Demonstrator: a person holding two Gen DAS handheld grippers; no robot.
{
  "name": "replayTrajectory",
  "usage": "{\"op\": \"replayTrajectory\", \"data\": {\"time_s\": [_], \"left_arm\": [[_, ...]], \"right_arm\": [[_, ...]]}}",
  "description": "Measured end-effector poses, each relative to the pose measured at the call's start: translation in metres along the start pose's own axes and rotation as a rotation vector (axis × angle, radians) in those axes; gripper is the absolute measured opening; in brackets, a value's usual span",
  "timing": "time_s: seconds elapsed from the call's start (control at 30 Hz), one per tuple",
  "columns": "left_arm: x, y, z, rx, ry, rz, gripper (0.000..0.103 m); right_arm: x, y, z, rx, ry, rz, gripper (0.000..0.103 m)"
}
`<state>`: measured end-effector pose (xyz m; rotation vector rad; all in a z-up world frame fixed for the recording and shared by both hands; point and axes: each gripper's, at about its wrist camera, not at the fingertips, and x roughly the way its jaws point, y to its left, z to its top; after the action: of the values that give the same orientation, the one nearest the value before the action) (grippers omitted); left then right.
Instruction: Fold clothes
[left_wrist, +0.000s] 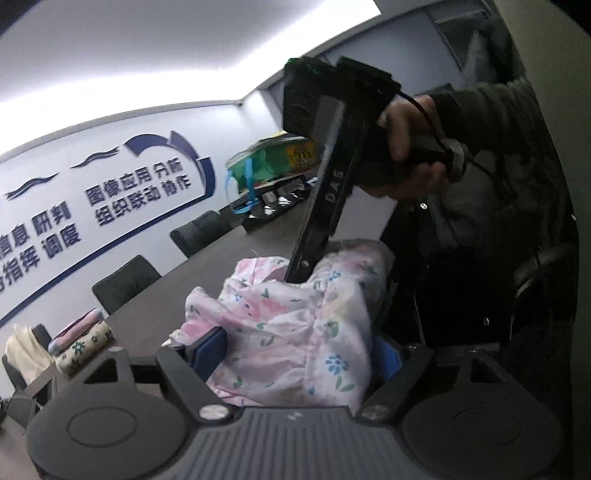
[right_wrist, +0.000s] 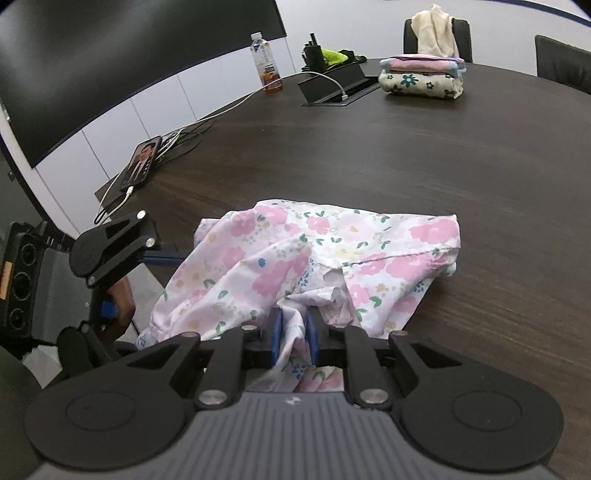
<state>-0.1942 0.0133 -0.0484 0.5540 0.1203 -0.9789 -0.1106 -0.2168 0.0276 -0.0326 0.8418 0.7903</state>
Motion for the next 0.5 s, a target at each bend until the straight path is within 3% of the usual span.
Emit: {"op": "replayTrajectory", "data": {"time_s": [0.07, 0.13, 0.2, 0.27, 0.3, 0.37, 0.5], "left_arm": [[0.003, 0.008, 0.002, -0.026, 0.017, -0.046, 0.066], [0.007, 0.016, 0.004, -0.053, 0.034, -0.092, 0.063], [0.011, 0.028, 0.006, -0.098, 0.057, -0.139, 0.064], [0.015, 0.043, 0.009, -0.169, 0.087, -0.188, 0.065], [0.017, 0.051, 0.01, -0.2, 0.096, -0.212, 0.065], [0.021, 0.064, 0.011, -0.264, 0.111, -0.258, 0.065], [0.027, 0.088, 0.012, -0.392, 0.131, -0.331, 0.064]], "right_arm": [[-0.001, 0.003, -0.002, -0.04, -0.007, 0.008, 0.016], [-0.005, 0.003, -0.003, -0.086, -0.014, 0.013, 0.02], [-0.016, 0.005, -0.005, -0.158, -0.055, -0.011, 0.048], [-0.037, 0.009, -0.014, -0.299, -0.151, -0.018, 0.093], [-0.047, 0.012, -0.02, -0.373, -0.201, 0.002, 0.101], [-0.06, 0.019, -0.033, -0.514, -0.264, 0.025, 0.103], [-0.058, 0.036, -0.054, -0.771, -0.236, 0.009, 0.102]]}}
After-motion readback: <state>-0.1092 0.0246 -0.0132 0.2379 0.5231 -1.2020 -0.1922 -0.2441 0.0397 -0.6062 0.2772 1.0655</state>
